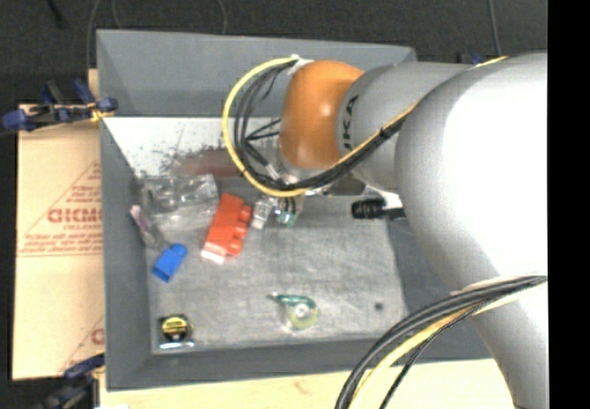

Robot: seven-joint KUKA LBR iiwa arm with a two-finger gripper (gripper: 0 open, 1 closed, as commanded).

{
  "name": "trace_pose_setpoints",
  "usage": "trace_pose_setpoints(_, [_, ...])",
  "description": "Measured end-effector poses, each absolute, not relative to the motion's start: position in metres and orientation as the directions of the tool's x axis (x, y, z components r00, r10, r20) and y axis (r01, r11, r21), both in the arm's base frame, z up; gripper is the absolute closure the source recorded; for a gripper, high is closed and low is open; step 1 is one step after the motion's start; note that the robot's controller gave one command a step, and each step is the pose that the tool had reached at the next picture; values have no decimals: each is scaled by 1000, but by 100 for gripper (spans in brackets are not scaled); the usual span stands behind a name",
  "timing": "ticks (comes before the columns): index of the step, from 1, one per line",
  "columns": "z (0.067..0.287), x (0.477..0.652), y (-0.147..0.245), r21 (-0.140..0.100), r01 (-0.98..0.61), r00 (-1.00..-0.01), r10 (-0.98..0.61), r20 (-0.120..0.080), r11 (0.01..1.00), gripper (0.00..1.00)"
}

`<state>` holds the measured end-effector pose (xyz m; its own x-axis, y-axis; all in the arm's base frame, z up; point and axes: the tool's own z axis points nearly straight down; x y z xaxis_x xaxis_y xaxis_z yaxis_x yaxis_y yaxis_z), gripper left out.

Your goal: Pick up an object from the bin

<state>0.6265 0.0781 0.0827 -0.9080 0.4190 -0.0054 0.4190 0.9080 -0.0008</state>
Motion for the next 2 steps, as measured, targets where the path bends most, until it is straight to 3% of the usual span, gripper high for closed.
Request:
trace_pose_setpoints(1, [80,626,79,-1,416,-909,416,-5,909,0])
trace_pose_setpoints(2, [78,613,124,-1,291,-957,291,-7,957,0])
